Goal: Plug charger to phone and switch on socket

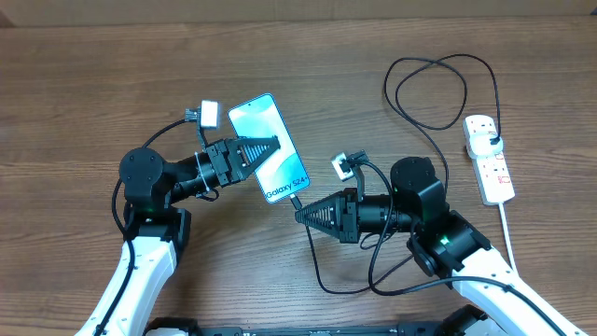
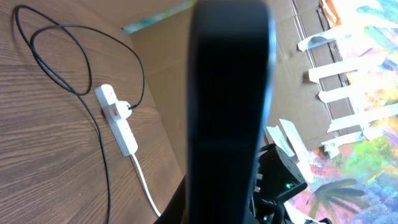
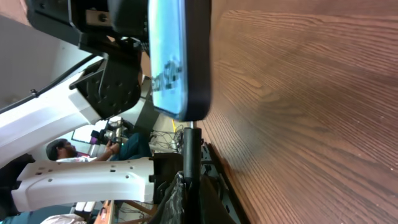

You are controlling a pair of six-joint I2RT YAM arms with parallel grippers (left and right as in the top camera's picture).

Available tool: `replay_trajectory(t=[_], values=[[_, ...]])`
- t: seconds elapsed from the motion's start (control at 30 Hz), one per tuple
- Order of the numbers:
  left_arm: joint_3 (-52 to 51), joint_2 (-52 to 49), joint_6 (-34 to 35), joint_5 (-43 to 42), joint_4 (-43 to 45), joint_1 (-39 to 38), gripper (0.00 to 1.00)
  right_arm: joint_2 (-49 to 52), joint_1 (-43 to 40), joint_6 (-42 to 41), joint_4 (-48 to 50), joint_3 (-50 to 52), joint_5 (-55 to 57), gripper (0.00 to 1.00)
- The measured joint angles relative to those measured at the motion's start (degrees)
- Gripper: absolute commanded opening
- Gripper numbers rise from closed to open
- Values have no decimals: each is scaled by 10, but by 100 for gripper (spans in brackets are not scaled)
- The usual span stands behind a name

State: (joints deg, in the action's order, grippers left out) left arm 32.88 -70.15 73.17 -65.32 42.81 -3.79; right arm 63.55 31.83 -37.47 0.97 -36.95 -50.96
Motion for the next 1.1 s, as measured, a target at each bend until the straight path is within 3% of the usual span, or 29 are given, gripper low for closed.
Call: replay_trajectory(t=[1.1], values=[[0, 0, 0, 0, 0, 0, 4, 1, -15, -2, 9, 0, -22, 4]])
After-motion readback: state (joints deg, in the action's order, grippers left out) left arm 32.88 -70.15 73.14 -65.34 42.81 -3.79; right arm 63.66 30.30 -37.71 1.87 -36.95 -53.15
